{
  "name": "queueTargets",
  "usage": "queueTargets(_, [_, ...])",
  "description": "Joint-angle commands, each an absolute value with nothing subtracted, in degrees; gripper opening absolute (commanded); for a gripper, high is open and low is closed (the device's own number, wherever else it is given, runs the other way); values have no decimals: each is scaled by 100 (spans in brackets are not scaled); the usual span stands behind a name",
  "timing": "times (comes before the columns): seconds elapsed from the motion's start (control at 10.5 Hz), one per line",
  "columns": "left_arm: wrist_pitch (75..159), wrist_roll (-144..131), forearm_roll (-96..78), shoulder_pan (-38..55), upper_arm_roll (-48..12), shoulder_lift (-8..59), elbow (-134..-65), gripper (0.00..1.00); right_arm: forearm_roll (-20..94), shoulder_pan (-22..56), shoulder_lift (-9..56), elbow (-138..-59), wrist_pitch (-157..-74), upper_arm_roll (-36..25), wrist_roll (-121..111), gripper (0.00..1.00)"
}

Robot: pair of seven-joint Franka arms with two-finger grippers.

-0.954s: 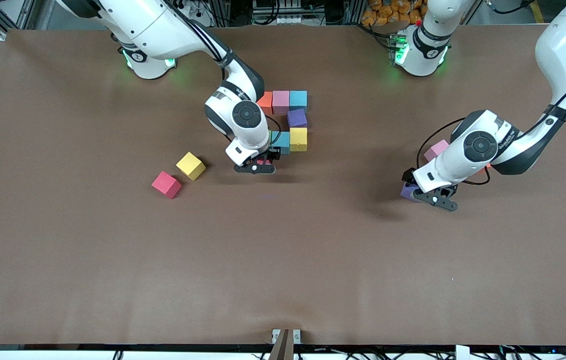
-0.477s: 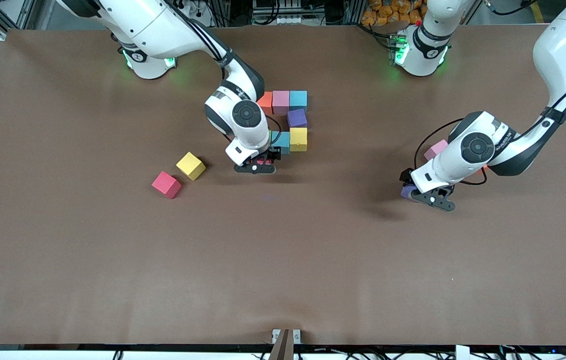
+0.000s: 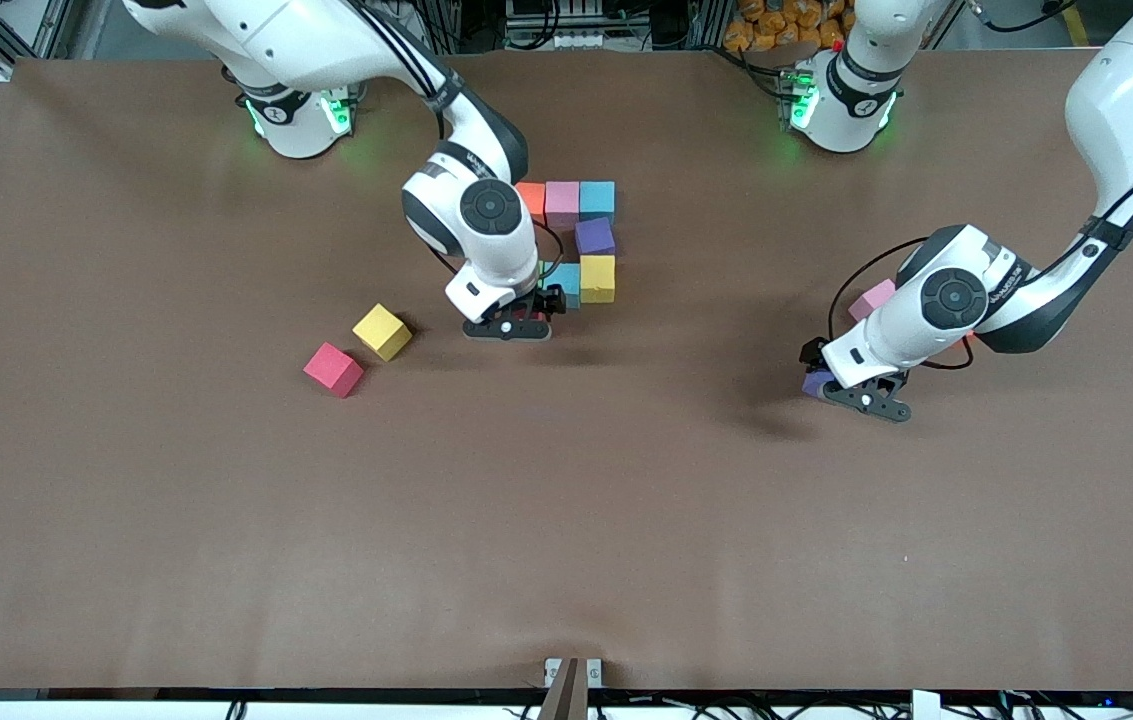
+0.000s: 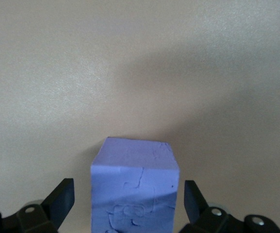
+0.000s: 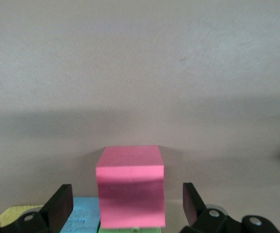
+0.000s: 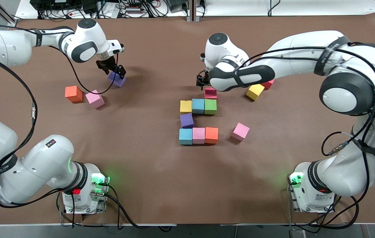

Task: Form number 2 with 11 blocks
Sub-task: 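Grasp the purple cube with the left gripper while the right gripper releases pink, then lift the purple cube with the left gripper while the right gripper reaches pink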

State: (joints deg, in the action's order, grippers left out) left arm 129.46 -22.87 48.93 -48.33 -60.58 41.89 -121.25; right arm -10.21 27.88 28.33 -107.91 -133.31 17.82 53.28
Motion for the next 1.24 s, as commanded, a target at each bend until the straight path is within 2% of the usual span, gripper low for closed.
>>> queueTargets(0.0, [13043, -2522, 5036, -4659, -5959, 4157, -12147, 100, -1046, 2874, 2051, -10890, -12763, 1758, 5396, 100])
queueTargets(0.19, [13043, -2531, 5036, -4641, -5950, 4157, -12138, 99, -1046, 2822, 1444, -11038, -12639, 1767, 5344, 100])
queueTargets(0.29, [13043, -2531, 5036, -4641, -5950, 4149, -12146, 91, -1046, 2691, 1102, -11378, -12665, 1758, 4926, 100])
queueTargets(0.38, [13043, -2540, 5036, -4658, -5950, 4131, -12164, 77, -1046, 2341, 838, -11582, -12639, 1758, 4200, 100])
queueTargets(0.48, [13043, -2540, 5036, -4658, -5950, 4131, -12164, 72, -1037, 2033, 635, -11819, -12639, 1767, 3662, 100])
queueTargets(0.67, [13043, -2540, 5036, -4667, -5941, 4131, -12173, 40, -1037, 1523, 475, -12075, -12639, 1767, 2703, 100])
queueTargets(0.76, [13043, -2540, 5036, -4658, -5941, 4140, -12164, 29, -1037, 1355, 440, -12154, -12647, 1767, 2315, 100])
queueTargets(1.05, [13034, -2558, 4984, -4588, -5959, 4113, -12042, 24, -1028, 549, 536, -12226, -12717, 1767, 623, 100])
queueTargets(1.14, [13017, -2679, 4940, -4301, -5950, 4122, -11763, 23, -967, 197, 649, -12217, -12866, 1775, -116, 100])
